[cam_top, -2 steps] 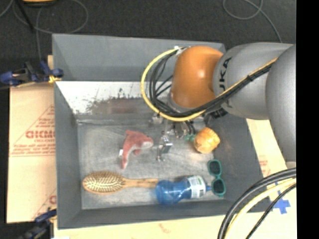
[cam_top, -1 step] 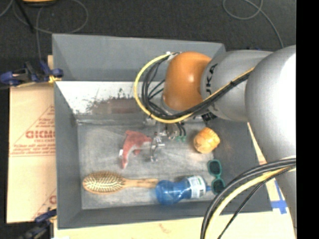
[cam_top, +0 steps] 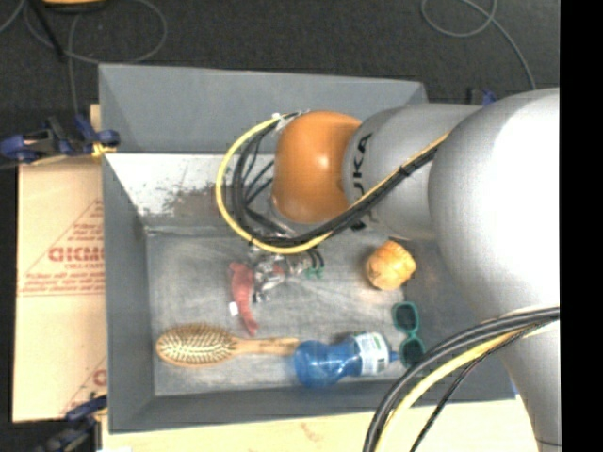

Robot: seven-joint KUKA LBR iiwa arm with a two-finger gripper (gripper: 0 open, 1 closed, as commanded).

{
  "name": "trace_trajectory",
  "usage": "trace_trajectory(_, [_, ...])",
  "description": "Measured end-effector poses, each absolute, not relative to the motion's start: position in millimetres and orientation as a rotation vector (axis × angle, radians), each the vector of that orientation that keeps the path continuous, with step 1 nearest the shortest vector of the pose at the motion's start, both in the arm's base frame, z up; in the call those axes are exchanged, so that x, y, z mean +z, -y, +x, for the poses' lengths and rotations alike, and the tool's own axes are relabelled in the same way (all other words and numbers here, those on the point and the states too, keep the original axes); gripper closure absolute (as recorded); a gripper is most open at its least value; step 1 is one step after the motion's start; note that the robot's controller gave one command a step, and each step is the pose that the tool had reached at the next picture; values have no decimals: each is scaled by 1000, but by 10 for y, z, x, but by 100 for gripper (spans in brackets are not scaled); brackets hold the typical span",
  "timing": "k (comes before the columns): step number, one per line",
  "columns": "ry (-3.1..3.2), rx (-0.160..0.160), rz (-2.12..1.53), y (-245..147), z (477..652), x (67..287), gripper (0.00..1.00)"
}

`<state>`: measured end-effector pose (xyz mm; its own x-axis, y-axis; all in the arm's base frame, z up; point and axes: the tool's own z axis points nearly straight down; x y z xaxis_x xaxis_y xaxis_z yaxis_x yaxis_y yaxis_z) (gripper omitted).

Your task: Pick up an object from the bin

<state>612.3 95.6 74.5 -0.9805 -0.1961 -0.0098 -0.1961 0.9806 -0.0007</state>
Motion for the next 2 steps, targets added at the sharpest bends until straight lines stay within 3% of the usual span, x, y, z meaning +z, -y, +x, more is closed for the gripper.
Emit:
trace_trajectory(1, [-3117,1,-308,-956,6123,745,100])
trace_trajectory(2, [-3067,-2,-667,-1151,6136,2572,100])
